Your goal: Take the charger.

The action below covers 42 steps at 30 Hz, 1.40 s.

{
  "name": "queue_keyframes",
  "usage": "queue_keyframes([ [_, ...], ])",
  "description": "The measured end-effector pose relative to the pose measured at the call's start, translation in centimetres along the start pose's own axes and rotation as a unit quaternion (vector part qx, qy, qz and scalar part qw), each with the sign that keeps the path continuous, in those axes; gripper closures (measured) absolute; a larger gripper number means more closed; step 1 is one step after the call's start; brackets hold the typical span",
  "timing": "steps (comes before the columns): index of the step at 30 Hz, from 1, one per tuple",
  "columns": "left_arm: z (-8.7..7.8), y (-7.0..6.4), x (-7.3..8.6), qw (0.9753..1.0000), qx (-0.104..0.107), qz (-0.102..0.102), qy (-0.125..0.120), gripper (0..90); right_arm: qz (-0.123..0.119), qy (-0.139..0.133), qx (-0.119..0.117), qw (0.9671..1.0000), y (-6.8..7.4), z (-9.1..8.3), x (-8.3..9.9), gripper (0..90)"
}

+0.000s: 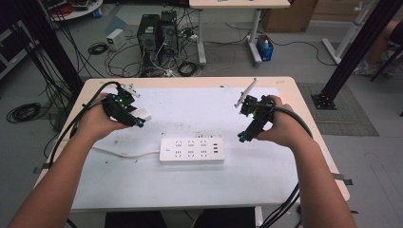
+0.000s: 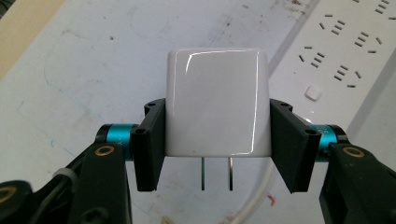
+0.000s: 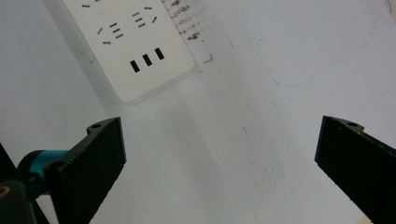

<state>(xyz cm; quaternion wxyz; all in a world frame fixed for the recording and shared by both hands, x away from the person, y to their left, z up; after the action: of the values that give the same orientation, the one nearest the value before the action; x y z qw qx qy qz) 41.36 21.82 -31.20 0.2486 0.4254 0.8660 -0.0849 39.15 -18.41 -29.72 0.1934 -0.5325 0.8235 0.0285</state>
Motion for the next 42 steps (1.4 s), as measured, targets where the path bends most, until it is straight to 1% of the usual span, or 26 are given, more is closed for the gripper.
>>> queue_keyframes([
  [2, -0.4, -0.3, 0.2, 1.0, -0.007, -0.005, 0.003, 42.5, -0.001, -0.001, 0.0, 1.0, 0.1, 0.1, 0.0, 1.2],
  [3, -0.4, -0.3, 0.2, 1.0, -0.007, -0.005, 0.003, 42.5, -0.001, -0.001, 0.0, 1.0, 0.1, 0.1, 0.0, 1.2],
  [4, -0.8, -0.7, 0.3, 0.9999, -0.009, -0.007, 0.003, 42.5, -0.004, -0.005, -0.001, 1.0, 0.1, 0.1, 0.0, 1.2],
  [6, -1.2, -1.2, 0.3, 0.9999, -0.013, -0.006, 0.001, 42.5, -0.005, -0.011, -0.002, 0.9999, 0.3, 0.1, 0.0, 1.2],
  [11, -1.7, -2.4, 0.1, 0.9999, -0.015, -0.005, 0.001, 42.5, -0.009, -0.021, -0.004, 0.9997, 0.6, 0.0, 0.2, 1.2],
  [12, -1.8, -2.5, 0.0, 0.9999, -0.015, -0.004, 0.001, 42.5, -0.012, -0.024, -0.004, 0.9996, 0.6, 0.0, 0.2, 1.2],
  [15, -1.8, -2.6, 0.0, 0.9999, -0.016, -0.006, 0.0, 42.5, -0.012, -0.025, -0.004, 0.9996, 0.6, -0.1, 0.2, 1.3],
  [16, -2.2, -2.9, -0.4, 0.9998, -0.021, 0.0, -0.002, 42.5, -0.012, -0.027, -0.004, 0.9995, 0.6, -0.2, 0.2, 1.3],
  [18, -2.3, -2.9, -0.6, 0.9998, -0.019, 0.0, -0.005, 42.5, -0.011, -0.028, -0.003, 0.9995, 0.5, -0.3, 0.2, 1.2],
  [19, -2.4, -3.0, -1.0, 0.9998, -0.016, 0.003, -0.01, 42.5, -0.009, -0.028, -0.003, 0.9995, 0.5, -0.3, 0.2, 1.2],
  [20, -2.4, -3.1, -1.2, 0.9997, -0.021, 0.007, -0.005, 42.5, -0.008, -0.028, -0.001, 0.9996, 0.5, -0.3, 0.2, 1.3],
  [21, -2.4, -3.1, -1.2, 0.9997, -0.021, 0.007, -0.005, 42.5, -0.008, -0.028, -0.001, 0.9996, 0.5, -0.3, 0.2, 1.3],
  [22, -2.4, -3.2, -1.5, 0.9996, -0.023, 0.013, -0.005, 42.5, -0.008, -0.027, -0.002, 0.9996, 0.4, -0.3, 0.2, 1.2],
  [23, -2.3, -3.3, -2.1, 0.9997, -0.013, 0.019, -0.014, 42.5, -0.008, -0.028, -0.001, 0.9996, 0.4, -0.3, 0.1, 1.3],
  [24, -2.2, -3.3, -2.4, 0.9996, -0.009, 0.021, -0.017, 42.5, -0.007, -0.027, 0.0, 0.9996, 0.4, -0.3, 0.1, 1.3],
  [26, -1.9, -3.4, -2.9, 0.9994, -0.008, 0.028, -0.017, 42.5, -0.005, -0.027, 0.0, 0.9996, 0.4, -0.3, 0.1, 1.3],
  [29, -1.8, -3.4, -3.2, 0.9994, -0.006, 0.029, -0.017, 42.5, -0.003, -0.025, 0.0, 0.9997, 0.4, -0.3, 0.1, 1.2],
  [30, -1.3, -3.5, -3.7, 0.9992, 0.001, 0.037, -0.017, 42.5, -0.002, -0.022, 0.002, 0.9997, 0.3, -0.3, 0.1, 1.3],
  [32, -1.0, -3.6, -4.2, 0.9989, 0.003, 0.044, -0.015, 42.5, 0.002, -0.024, 0.004, 0.9997, 0.2, -0.5, 0.1, 1.2],
  [35, -0.8, -3.7, -4.6, 0.9986, 0.011, 0.048, -0.019, 42.5, 0.005, -0.026, 0.006, 0.9996, 0.0, -0.8, 0.2, 1.2],
  [37, -0.7, -3.7, -4.9, 0.9984, 0.012, 0.053, -0.016, 42.5, 0.007, -0.026, 0.007, 0.9996, 0.0, -0.9, 0.2, 1.3],
  [42, -0.3, -3.3, -5.0, 0.9984, 0.015, 0.052, -0.013, 42.5, 0.011, -0.026, 0.006, 0.9996, -0.5, -0.9, 0.3, 1.3],
])
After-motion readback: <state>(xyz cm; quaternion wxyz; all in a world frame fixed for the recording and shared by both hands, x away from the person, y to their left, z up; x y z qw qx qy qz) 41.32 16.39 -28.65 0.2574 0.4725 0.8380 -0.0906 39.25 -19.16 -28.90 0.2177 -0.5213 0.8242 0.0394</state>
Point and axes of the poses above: each handheld gripper's, and its own axes: z roughly forward along the jaws, x roughly out of its underside, y roughly to its left, the point moved 1 cm from there along z, roughly forward along the jaws, and after that the axes turned 2 degrees about -z, right-handed, at the moved point
